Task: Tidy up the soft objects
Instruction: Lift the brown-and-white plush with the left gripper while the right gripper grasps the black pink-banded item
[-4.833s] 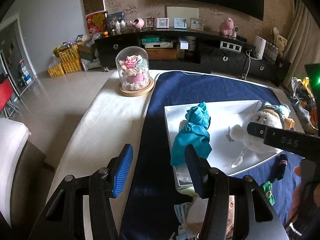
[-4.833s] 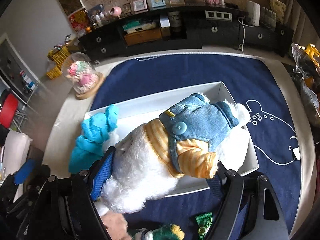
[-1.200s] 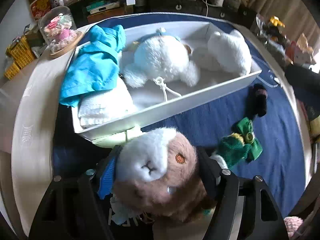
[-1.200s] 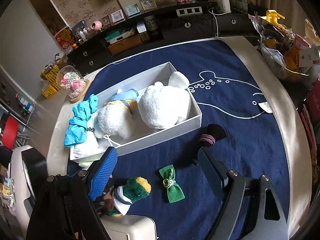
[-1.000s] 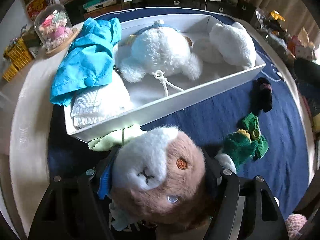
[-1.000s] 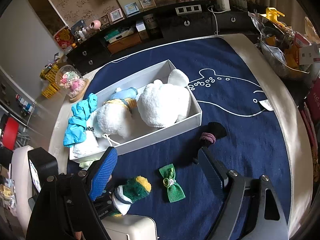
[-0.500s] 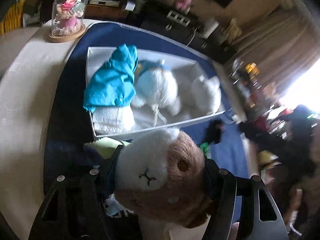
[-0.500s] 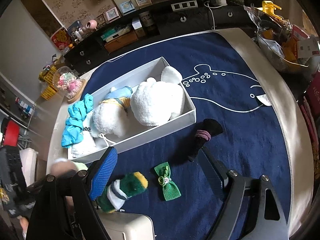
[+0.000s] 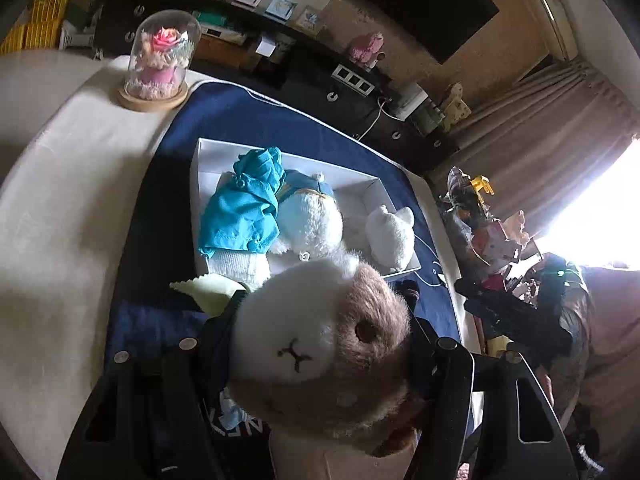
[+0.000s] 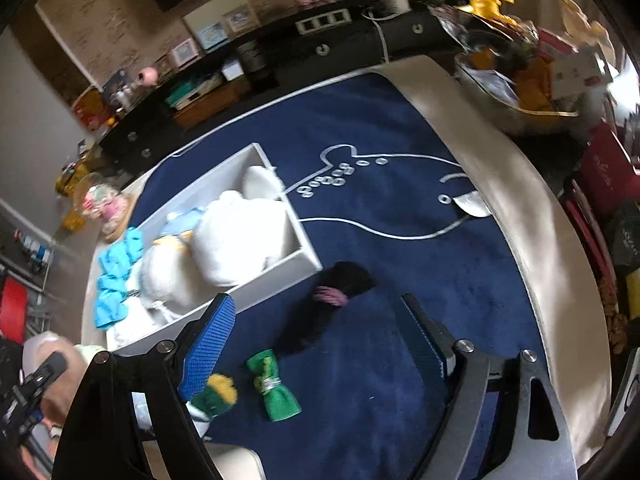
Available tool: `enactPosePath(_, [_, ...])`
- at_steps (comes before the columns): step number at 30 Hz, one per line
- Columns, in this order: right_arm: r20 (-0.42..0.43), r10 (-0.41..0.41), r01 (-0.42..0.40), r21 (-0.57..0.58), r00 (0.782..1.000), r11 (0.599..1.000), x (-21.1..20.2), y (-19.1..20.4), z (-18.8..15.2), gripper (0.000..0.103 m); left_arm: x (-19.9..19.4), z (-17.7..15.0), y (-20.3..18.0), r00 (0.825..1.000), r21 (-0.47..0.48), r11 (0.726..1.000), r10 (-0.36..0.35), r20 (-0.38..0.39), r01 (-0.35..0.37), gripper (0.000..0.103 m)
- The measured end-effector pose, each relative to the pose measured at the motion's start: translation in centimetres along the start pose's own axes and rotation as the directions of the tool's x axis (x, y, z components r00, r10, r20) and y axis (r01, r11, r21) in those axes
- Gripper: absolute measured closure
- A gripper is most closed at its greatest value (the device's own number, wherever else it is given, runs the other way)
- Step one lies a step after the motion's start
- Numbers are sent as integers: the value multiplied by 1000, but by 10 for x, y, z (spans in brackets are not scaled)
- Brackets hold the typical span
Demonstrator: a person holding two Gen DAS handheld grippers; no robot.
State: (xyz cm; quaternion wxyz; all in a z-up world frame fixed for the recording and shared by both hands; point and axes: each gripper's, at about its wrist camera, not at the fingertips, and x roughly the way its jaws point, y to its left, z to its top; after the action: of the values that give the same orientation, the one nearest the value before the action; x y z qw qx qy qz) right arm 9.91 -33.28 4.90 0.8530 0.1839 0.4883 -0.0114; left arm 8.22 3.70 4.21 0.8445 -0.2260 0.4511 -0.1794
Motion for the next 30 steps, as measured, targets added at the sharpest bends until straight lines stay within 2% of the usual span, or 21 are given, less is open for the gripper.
enactPosePath(3, [-28,-45,44,-5,999,999,14,-3,-2,0,-3,0,2,1000,-5,1000,-2,2,2,35])
enactPosePath(5, [-73,-103,102,-22,992,995,33,-2,-5,0,-3,0,5,1000,-11,1000,6,1,-6,35])
enactPosePath(9, [-123,-123,120,-31,985,992,59,0,-9,0,-2,-1,10,1000,-28,1000,9,-11,-9,35])
enactPosePath(14, [-115,-161,154,-67,980,986,75,14,-12,0,-2,-2,11,1000,-35,999,4,-17,-4,35])
enactPosePath(18, [-122,-232,223,-83,965,971,92,19,-11,0,0,-3,12,1000,-41,999,6,-25,-7,35])
enactPosePath(23, [-102,-287,273,-132,952,953,94,33,-10,0,3,-4,12,999,-46,999,16,-35,-17,35])
enactPosePath(30, [-94,-278,267,-113,956,957,91,32,-10,0,5,-4,12,999,-39,998,40,-36,-41,35])
